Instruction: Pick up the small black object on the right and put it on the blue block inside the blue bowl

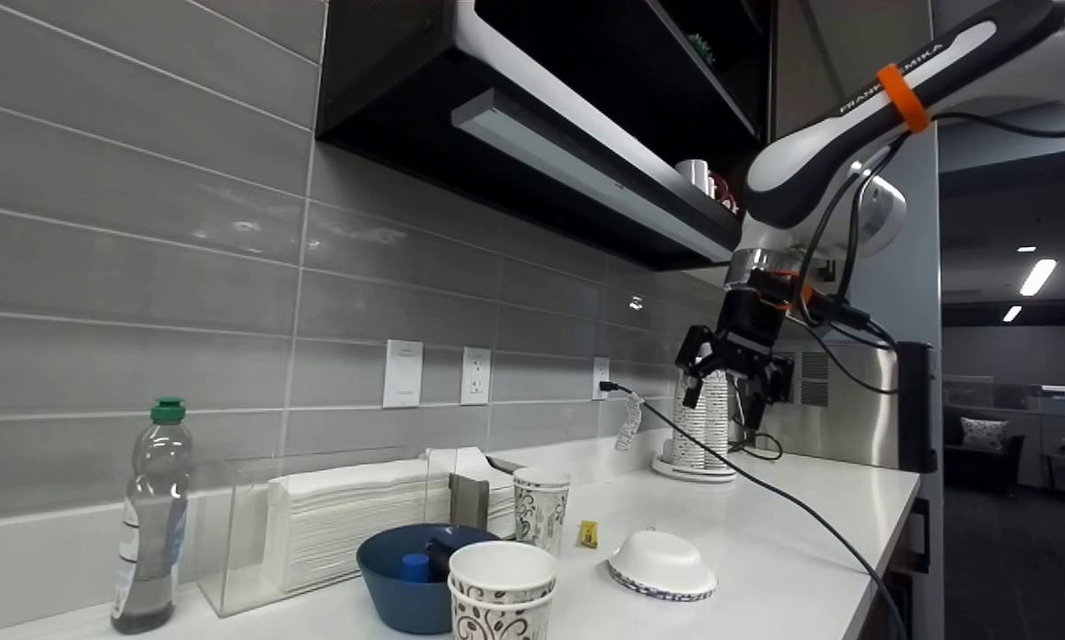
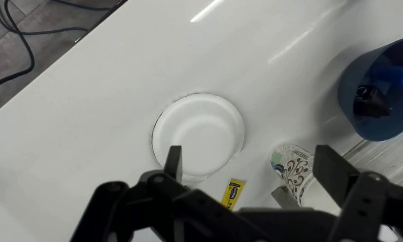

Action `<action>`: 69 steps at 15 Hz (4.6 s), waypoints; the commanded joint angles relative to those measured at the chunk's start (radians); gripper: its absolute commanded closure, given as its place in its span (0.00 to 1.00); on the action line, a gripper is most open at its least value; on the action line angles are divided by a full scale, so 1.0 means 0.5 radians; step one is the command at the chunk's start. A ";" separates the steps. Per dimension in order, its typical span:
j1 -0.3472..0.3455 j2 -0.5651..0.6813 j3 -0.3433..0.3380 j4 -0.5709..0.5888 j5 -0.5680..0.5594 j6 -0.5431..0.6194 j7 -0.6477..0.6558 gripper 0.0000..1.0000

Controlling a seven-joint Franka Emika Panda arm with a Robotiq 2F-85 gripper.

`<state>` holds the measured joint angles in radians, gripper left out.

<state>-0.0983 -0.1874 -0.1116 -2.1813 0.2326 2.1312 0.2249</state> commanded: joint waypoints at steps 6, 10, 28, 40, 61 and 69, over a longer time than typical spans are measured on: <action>-0.061 0.429 -0.156 0.326 0.315 -0.079 -0.189 0.00; -0.202 0.881 -0.214 0.744 0.564 -0.370 -0.355 0.00; -0.172 1.400 -0.161 1.125 0.423 0.162 0.437 0.00; -0.198 1.845 -0.073 1.696 0.111 -0.277 0.953 0.00; -0.273 2.112 -0.078 2.062 0.201 -0.332 1.030 0.32; -0.281 2.148 -0.103 2.138 0.169 -0.434 1.039 0.49</action>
<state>-0.2342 0.8576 -0.1631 -1.1717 0.3406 1.9542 0.7188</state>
